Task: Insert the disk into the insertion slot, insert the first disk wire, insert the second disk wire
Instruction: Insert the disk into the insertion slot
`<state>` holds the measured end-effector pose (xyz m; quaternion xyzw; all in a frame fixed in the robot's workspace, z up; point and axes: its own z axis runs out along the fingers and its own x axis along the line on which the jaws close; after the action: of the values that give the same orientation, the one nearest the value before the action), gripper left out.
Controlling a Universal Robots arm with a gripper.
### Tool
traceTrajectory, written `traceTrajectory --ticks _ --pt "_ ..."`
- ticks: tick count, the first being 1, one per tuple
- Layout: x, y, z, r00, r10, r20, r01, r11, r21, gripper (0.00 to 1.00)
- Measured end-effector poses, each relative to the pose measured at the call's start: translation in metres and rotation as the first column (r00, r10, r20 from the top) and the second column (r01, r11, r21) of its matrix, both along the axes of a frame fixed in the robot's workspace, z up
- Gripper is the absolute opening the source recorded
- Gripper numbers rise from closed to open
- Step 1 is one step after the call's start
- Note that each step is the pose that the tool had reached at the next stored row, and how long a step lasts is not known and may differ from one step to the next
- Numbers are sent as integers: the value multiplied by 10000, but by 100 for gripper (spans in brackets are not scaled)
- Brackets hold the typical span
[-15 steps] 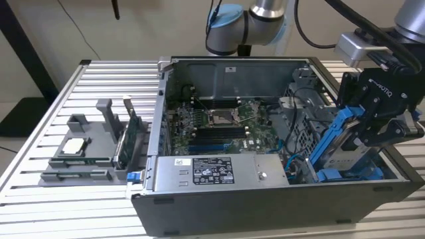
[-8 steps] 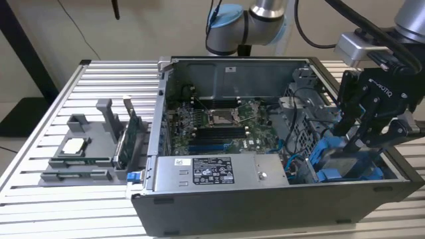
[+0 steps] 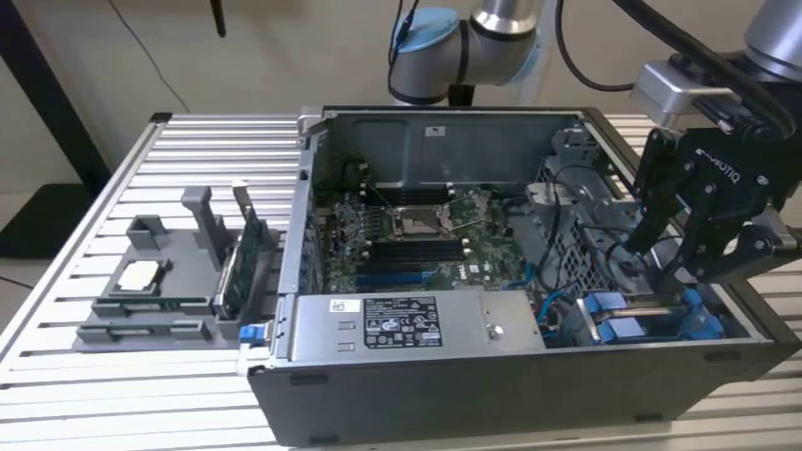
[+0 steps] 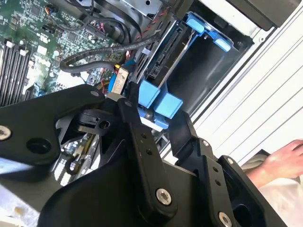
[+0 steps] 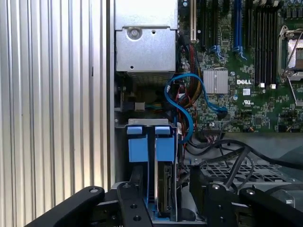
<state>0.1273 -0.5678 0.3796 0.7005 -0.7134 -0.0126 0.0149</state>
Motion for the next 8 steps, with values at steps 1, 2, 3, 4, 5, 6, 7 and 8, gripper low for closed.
traceTrajectory --ticks 1,2,3,4,5,6,7,8 --pt "0 0 0 10000 0 0 0 10000 1 53" --pt "0 0 3 10000 0 0 0 10000 0 53" --pt "0 0 11 10000 0 0 0 10000 0 53" --pt "0 1 25 10000 0 0 0 10000 -1 53" --pt "0 1 40 10000 -1 0 1 10000 1 53" --pt "0 2 54 10000 -1 0 1 10000 0 53" --pt "0 6 62 10000 -1 0 1 10000 2 53" --pt "0 11 66 10000 -1 0 1 10000 3 53"
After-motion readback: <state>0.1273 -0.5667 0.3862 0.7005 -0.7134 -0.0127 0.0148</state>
